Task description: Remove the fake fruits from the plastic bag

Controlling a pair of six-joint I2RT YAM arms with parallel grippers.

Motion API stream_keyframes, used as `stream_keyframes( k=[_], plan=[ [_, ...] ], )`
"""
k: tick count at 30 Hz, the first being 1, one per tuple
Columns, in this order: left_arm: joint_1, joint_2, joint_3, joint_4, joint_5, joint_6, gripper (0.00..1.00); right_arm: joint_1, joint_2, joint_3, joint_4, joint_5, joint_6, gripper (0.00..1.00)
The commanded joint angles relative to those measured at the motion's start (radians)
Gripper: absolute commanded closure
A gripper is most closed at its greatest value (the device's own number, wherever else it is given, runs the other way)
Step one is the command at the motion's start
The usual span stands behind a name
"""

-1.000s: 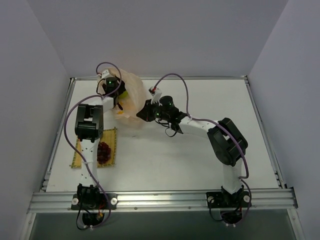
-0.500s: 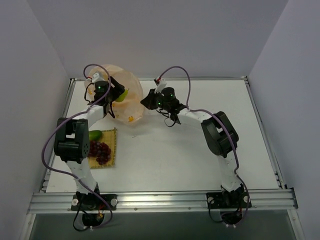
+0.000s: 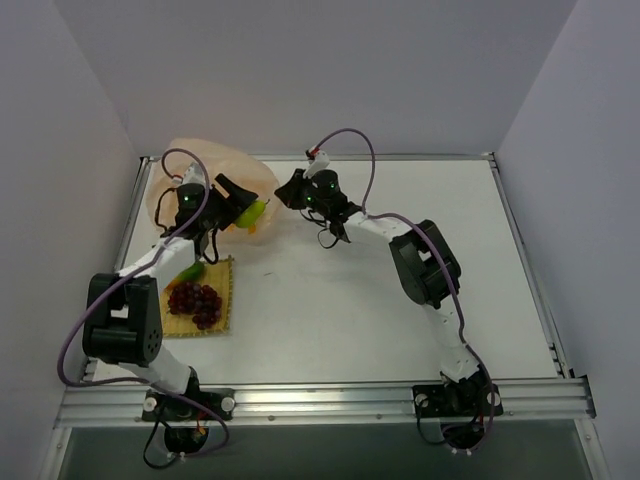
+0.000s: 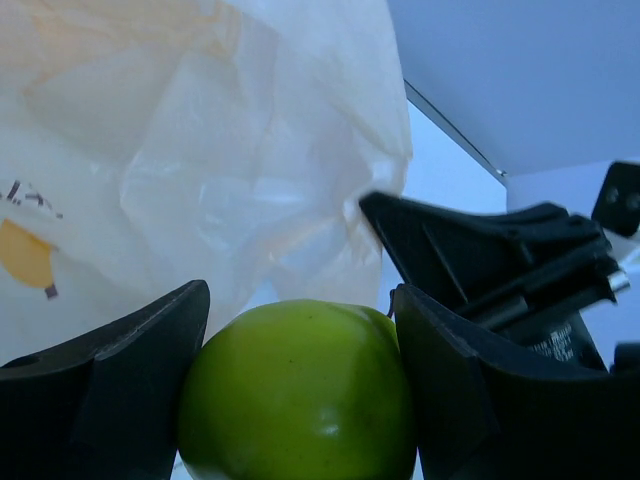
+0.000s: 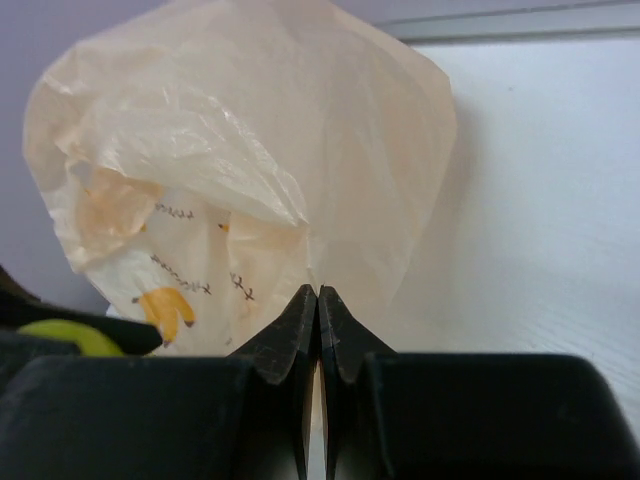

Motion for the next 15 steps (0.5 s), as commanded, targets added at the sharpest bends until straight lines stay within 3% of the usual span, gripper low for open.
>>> stream_keyframes(
  k=[1,3,7,9,13,14,15],
  plan=[
    [0.007,-0.18,-0.033,-0.038,0.032,0.02,0.98,0.005,0.006,0.076,0.038,0.053,0.015,1.0],
    [0.002,-0.316,-0.057,-0.191,-0.028,0.082,0.98,0.005,0.007,0.079,0.041,0.049,0.018,1.0],
    [-0.022,-0.577,-0.16,-0.463,-0.323,0.195,0.98,0.002,0.009,0.07,0.05,0.04,0.034,0.99],
    [-0.031,-0.715,-0.208,-0.571,-0.398,0.196,0.98,0.0,0.01,0.074,0.05,0.042,0.041,0.9],
    [-0.051,-0.927,-0.321,-0.713,-0.541,0.148,0.98,0.002,0.013,0.109,0.017,0.028,0.032,0.6],
    [-0.051,-0.967,-0.349,-0.735,-0.556,0.137,0.98,0.002,0.009,0.114,0.012,0.025,0.032,0.41],
    [-0.054,-0.978,-0.361,-0.753,-0.559,0.125,0.98,0.002,0.004,0.116,-0.006,0.017,0.027,0.33]
  ],
)
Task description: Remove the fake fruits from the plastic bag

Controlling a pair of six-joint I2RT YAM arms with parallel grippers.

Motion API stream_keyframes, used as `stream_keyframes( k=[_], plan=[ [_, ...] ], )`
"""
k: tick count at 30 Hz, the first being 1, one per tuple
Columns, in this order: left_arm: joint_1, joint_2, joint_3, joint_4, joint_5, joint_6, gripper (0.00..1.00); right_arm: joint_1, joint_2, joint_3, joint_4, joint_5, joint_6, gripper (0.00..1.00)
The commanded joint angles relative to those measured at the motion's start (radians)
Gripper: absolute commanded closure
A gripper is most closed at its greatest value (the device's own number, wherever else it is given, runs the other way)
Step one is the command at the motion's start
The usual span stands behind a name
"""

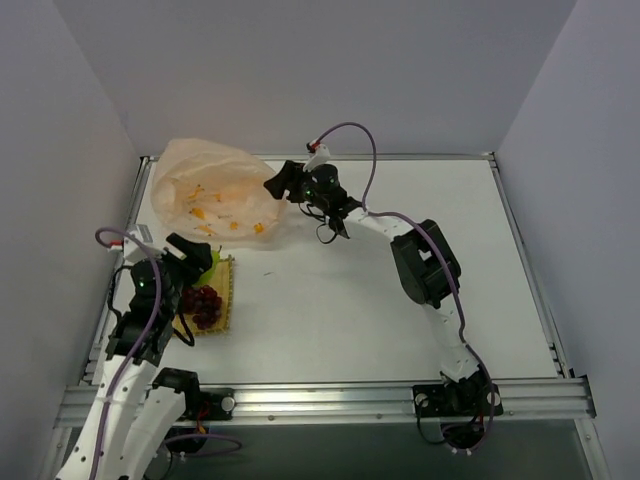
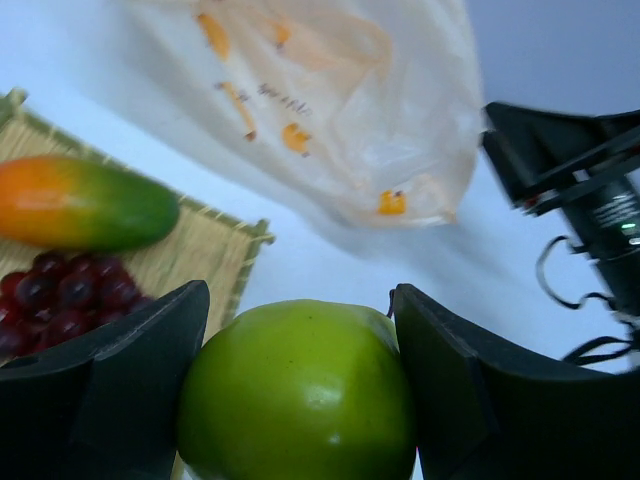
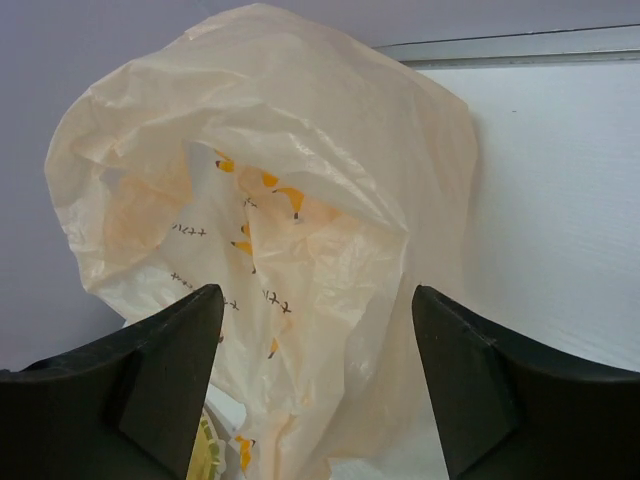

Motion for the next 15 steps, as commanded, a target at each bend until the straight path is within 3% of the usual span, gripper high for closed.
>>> stream_keyframes(
  k=[1,2,5,12,15],
  plan=[
    [-0.017,-0.026,-0.042,-0.181,-0.125,-0.039,0.98,0.002,-0.008,0.056,-0.005,-0.014,-0.019,0.26],
    [-0.02,-0.016,-0.049,-0.181,-0.128,-0.051,0.98,0.002,-0.019,0.045,-0.011,-0.021,-0.024,0.15],
    [-0.061,0.032,-0.06,-0.144,-0.174,-0.103,0.98,0.0,-0.07,0.006,-0.018,-0.036,-0.041,0.0],
    [-0.279,0.273,-0.022,-0.051,-0.449,-0.25,0.98,0.002,-0.199,-0.148,-0.031,-0.053,-0.082,0.0],
    [-0.363,0.399,0.029,-0.093,-0.613,-0.338,0.98,0.002,-0.237,-0.185,-0.026,-0.067,-0.086,0.0]
  ],
)
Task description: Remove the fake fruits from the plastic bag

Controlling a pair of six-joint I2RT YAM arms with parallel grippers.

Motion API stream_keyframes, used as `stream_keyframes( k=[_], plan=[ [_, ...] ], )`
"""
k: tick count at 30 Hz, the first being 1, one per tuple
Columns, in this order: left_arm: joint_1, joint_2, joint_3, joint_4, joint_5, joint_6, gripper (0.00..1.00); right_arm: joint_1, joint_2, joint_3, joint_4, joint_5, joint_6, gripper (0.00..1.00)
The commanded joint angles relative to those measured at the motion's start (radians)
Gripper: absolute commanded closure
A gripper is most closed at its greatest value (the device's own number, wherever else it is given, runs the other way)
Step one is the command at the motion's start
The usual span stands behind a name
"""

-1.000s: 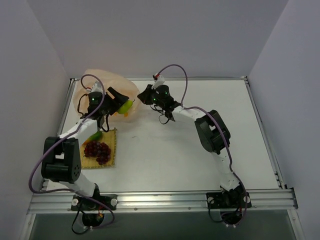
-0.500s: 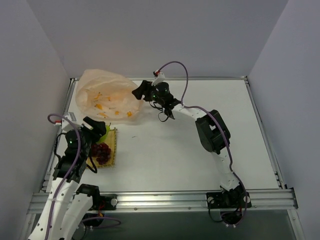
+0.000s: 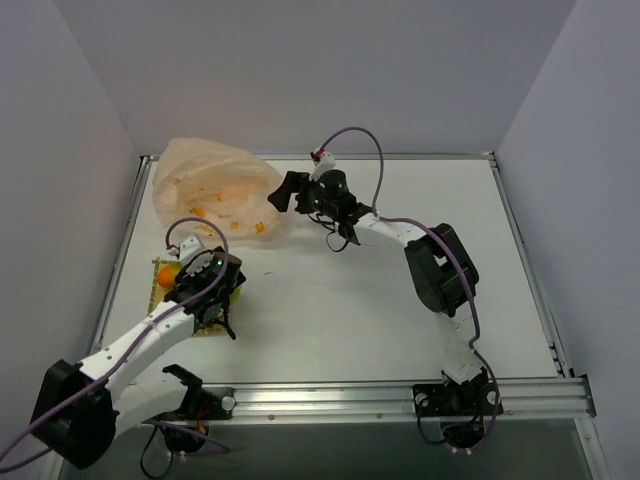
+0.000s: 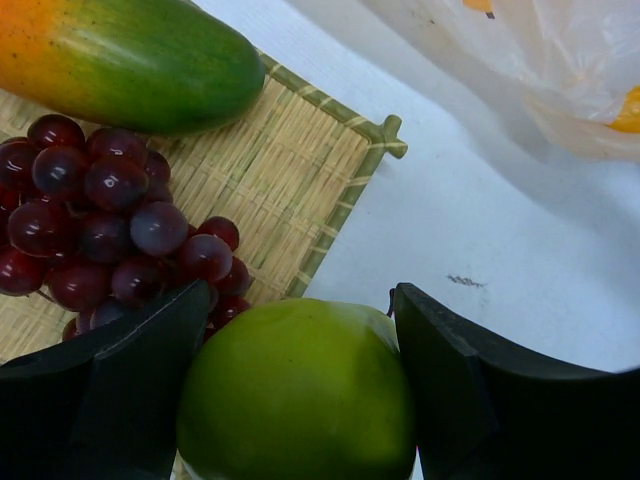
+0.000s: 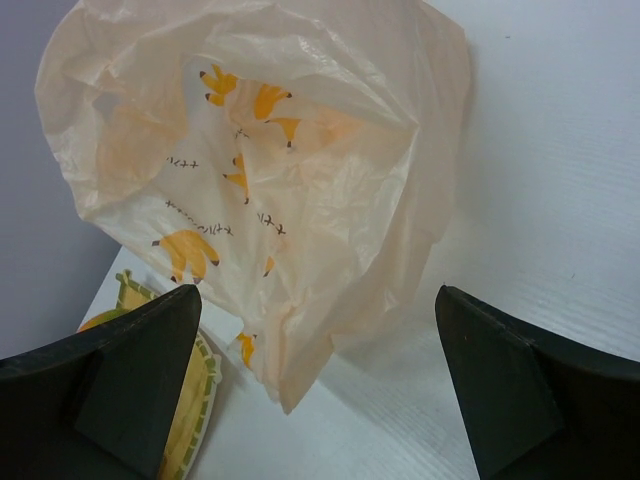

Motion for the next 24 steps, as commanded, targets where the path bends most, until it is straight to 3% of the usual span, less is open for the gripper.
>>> stream_keyframes(
  k=[1,11,20,24],
  plan=[
    [-0.063,0.102,0.114,-0.017,-0.262,-0.148,0.98,0.003,-0.118,-0.043,0.037,-0.031,-0.029,0.0],
    [-0.092,0.287,0.203,-0.045,-0.568,-0.173,0.97,0.017,-0.207,-0.133,0.009,-0.106,-0.087,0.0],
    [-0.107,0.441,0.244,-0.068,-0.613,-0.222,0.96,0.017,-0.24,-0.139,-0.024,-0.155,-0.117,0.0],
    [-0.116,0.487,0.251,-0.051,-0.616,-0.208,0.88,0.02,-0.244,-0.134,-0.026,-0.158,-0.117,0.0]
  ],
)
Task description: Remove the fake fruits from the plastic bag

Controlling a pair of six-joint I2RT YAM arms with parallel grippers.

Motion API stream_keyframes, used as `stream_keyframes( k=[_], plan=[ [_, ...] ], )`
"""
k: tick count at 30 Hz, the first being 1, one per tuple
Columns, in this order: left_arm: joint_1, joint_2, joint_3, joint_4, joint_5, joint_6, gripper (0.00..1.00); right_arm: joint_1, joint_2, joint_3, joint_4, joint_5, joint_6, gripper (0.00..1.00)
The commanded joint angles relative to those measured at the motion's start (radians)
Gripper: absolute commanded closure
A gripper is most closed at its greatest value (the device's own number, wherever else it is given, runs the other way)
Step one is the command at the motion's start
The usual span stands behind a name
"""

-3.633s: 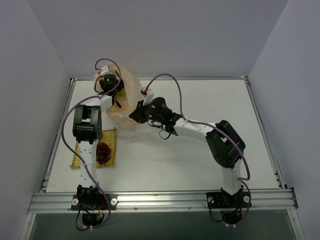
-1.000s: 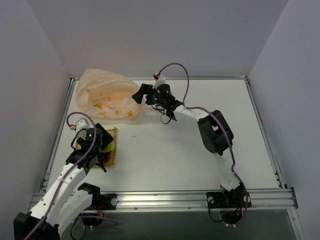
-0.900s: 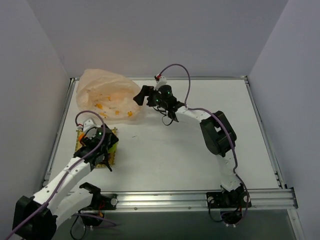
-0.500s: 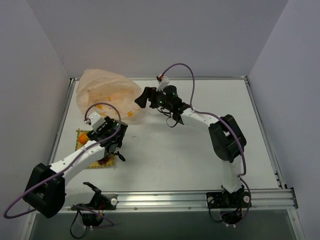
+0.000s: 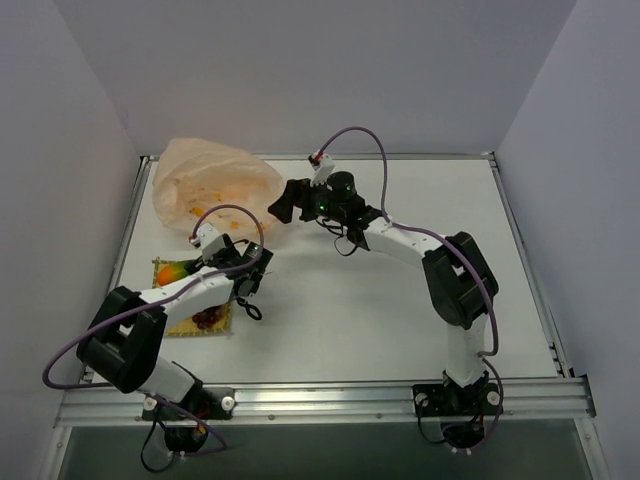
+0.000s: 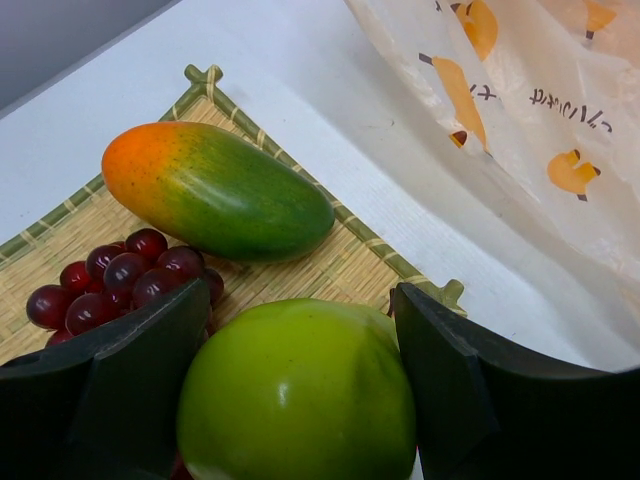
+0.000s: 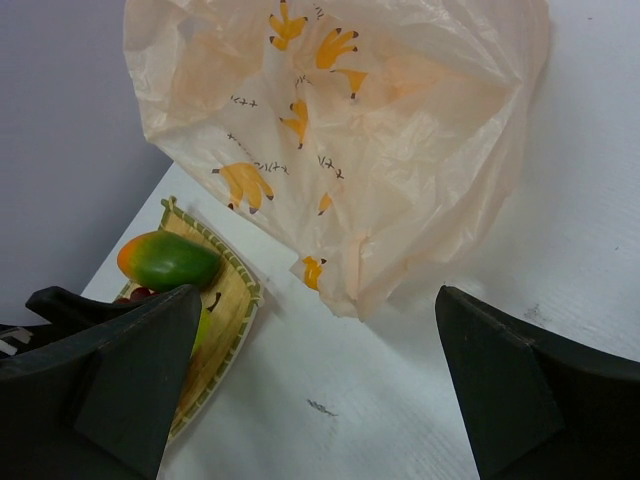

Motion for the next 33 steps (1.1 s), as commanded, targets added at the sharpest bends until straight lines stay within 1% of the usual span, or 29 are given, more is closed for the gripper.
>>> stream_keyframes(
  k=[1,6,7,13,16,20,23,24,26,27,33],
  plan=[
    [-0.009,0.033,0.053,-0.009,-0.058,-0.013,0.86,0.008,-0.07,0.003,0.013,-0.029,-0.021,0.0],
    [-0.011,0.094,0.058,-0.003,-0.041,-0.024,0.79,0.013,-0.081,-0.005,0.007,-0.022,-0.026,0.0],
    [-0.011,0.107,0.059,-0.011,-0.04,-0.031,0.75,0.013,-0.082,-0.006,0.006,-0.021,-0.026,0.0],
    [-0.011,0.108,0.038,-0.009,-0.046,-0.038,0.62,0.011,-0.101,-0.018,0.003,-0.015,-0.03,0.0],
    [-0.009,0.101,0.032,0.0,-0.053,-0.021,0.54,0.013,-0.107,-0.02,-0.001,-0.014,-0.032,0.0],
    [-0.011,0.101,0.028,0.026,-0.052,0.01,0.37,0.013,-0.116,-0.023,-0.007,-0.008,-0.036,0.0],
    [-0.008,0.099,0.021,0.04,-0.049,0.018,0.31,0.013,-0.124,-0.029,-0.008,-0.003,-0.04,0.0],
    [-0.009,0.099,0.019,0.043,-0.049,0.022,0.28,0.011,-0.127,-0.034,-0.01,-0.003,-0.04,0.0],
    [-0.008,0.101,0.019,0.049,-0.046,0.025,0.24,0.011,-0.136,-0.038,-0.01,-0.002,-0.041,0.0],
    [-0.006,0.101,0.019,0.048,-0.046,0.025,0.2,0.01,-0.137,-0.04,-0.011,-0.002,-0.043,0.0],
    [-0.002,0.096,0.016,0.072,-0.035,0.047,0.08,0.007,-0.156,-0.04,-0.027,0.008,-0.055,0.0]
  ],
)
